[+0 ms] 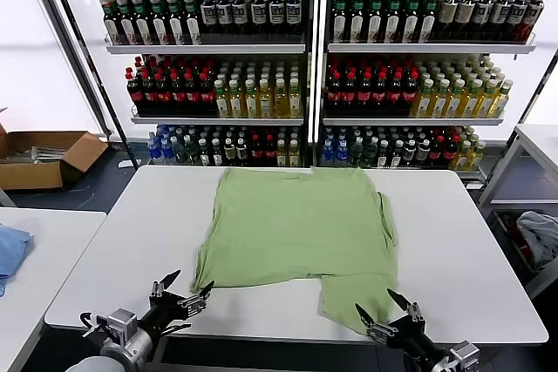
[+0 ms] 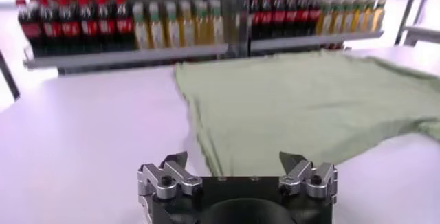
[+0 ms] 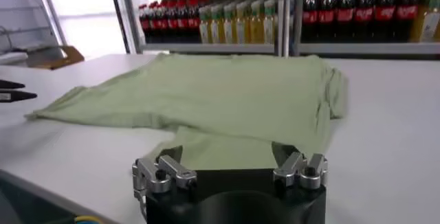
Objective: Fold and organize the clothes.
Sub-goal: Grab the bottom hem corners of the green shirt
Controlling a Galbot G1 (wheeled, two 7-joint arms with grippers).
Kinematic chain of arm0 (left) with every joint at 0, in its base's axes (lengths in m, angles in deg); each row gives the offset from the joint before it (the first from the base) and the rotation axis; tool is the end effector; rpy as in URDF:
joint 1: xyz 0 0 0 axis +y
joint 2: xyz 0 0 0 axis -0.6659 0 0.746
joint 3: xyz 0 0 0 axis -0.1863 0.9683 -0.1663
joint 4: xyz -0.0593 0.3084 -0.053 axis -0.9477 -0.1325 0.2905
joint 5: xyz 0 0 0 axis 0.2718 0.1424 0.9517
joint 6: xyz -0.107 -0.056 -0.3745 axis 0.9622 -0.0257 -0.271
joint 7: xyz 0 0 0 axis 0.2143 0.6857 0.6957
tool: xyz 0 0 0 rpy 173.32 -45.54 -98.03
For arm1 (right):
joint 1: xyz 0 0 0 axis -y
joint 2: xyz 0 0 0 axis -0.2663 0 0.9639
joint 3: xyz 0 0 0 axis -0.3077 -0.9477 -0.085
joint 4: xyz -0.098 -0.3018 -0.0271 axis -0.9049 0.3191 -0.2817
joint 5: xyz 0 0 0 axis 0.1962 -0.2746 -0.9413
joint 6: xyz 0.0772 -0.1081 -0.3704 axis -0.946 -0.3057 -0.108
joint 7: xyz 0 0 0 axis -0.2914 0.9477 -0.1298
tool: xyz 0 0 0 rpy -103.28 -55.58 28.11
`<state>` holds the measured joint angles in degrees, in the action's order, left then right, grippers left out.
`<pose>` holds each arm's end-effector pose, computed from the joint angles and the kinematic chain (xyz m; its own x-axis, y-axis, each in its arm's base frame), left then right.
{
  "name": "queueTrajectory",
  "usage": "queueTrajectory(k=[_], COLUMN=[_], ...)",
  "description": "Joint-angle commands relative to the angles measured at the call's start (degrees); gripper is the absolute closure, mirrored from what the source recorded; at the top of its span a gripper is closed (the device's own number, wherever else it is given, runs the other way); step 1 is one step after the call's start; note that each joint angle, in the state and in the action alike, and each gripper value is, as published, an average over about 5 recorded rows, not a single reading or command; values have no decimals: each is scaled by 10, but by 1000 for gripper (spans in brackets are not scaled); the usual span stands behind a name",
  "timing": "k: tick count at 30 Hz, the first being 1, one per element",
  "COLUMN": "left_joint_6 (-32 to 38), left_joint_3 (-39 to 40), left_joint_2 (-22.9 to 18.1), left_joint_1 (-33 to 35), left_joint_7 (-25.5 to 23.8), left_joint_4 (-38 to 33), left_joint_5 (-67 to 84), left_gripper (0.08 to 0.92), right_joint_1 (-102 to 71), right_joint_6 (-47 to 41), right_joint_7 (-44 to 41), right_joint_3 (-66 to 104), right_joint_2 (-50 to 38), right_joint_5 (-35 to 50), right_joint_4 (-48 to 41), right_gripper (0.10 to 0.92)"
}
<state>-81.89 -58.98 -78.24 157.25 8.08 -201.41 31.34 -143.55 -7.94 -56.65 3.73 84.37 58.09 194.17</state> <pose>0.2641 0.0715 -0.2712 -0.8332 0.2680 0.4837 0.2892 0.9567 -0.0321 0.2069 -0.0785 -0.2834 -0.8056 -0.3853 0.4501 -0.3877 0.9173 0.0912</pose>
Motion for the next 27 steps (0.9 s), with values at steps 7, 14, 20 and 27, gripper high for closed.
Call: queueTrajectory(k=[7, 14, 20, 27], left_joint_6=[-60, -60, -60, -59], left_joint_3=[69, 85, 92, 94], left_joint_2=[17, 11, 9, 6], left_joint_1=[-109, -104, -83, -58], left_joint_7=[49, 51, 48, 41], left_joint_4=[78, 85, 76, 57], left_joint_5=[32, 29, 21, 8], left_gripper=[177, 230, 399, 607], right_joint_1=[-7, -13, -13, -14], right_joint_6=[-29, -24, -18, 14], right_joint_7=[14, 10, 8, -11], right_joint_3=[-8, -4, -6, -1], right_joint_2=[-10, -7, -2, -1], right_joint_5=[-5, 2, 7, 35], right_joint_4=[0, 1, 1, 1], right_gripper=[328, 519, 692, 885])
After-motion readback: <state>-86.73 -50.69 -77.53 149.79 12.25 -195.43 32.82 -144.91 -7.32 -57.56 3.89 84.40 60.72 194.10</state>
